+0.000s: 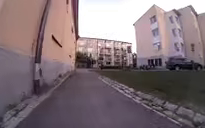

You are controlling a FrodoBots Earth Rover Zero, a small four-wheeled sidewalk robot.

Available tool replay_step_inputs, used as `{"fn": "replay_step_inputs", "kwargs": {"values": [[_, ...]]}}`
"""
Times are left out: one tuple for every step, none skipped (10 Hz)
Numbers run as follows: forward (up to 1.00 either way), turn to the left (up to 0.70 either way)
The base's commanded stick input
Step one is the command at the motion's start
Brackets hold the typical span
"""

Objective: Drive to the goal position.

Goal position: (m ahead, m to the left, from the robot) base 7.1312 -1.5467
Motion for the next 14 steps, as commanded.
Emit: {"fn": "replay_step_inputs", "kwargs": {"values": [[0.50, 0.49], [0.50, 0.30], [0.50, -0.01], [0.50, -0.01], [0.50, -0.01], [0.50, -0.01], [0.50, -0.01], [0.50, -0.01], [0.50, -0.01], [0.50, -0.01], [0.50, -0.01], [0.50, -0.01], [0.50, -0.01], [0.50, -0.01]]}}
